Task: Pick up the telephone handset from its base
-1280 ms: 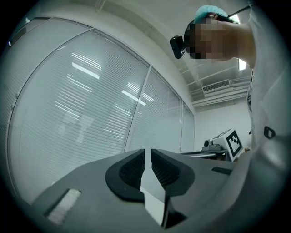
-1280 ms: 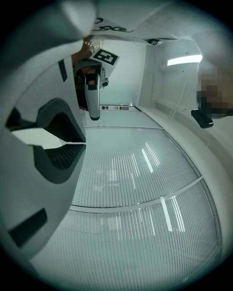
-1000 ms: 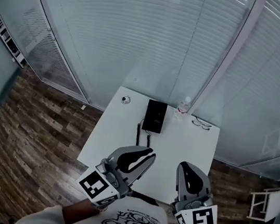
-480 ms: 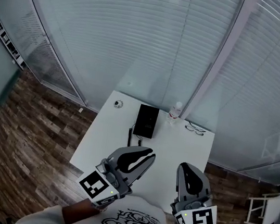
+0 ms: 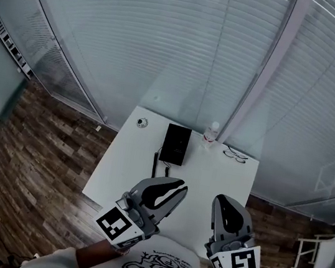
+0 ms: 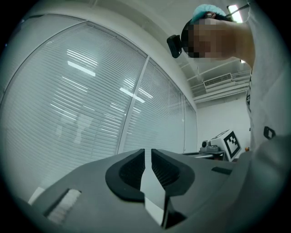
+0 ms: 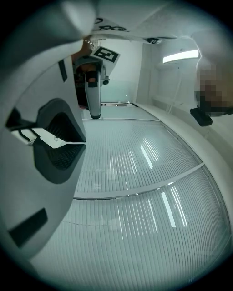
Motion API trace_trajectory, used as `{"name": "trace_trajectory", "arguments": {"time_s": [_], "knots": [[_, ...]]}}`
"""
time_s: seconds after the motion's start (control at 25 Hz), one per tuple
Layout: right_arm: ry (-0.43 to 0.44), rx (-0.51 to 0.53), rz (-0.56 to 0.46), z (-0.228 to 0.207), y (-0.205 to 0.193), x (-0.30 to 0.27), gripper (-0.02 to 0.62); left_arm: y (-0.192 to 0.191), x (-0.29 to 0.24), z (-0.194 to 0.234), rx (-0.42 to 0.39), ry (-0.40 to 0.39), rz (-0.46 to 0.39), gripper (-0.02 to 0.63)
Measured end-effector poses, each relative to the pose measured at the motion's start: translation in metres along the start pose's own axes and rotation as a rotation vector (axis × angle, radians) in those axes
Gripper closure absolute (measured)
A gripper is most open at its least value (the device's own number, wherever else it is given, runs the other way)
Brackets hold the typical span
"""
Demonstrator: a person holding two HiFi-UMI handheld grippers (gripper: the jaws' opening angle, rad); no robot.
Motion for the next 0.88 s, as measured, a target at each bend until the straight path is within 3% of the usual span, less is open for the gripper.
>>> {"name": "trace_trajectory", "arguments": {"time_s": [0.56, 0.88], "knots": [[0.004, 0.006, -0.004, 0.041, 0.01, -0.061, 0.583, 0.031, 0.031, 0.063, -0.017, 0.009, 0.012, 0.561], [0.001, -0.005, 0.024, 0.056, 0.003, -0.074, 0.584, 0.024, 0.042, 0.075, 0.017, 0.007, 0.036, 0.561]]}}
Point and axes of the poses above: the fingertips, and each gripper's own axes: x backward along the fingers, z to its left, y out of its top, the point moved 4 cm from there along x, backward along the fingers, and after that the axes turned 8 degrees about -z, right-handed, at the moved point
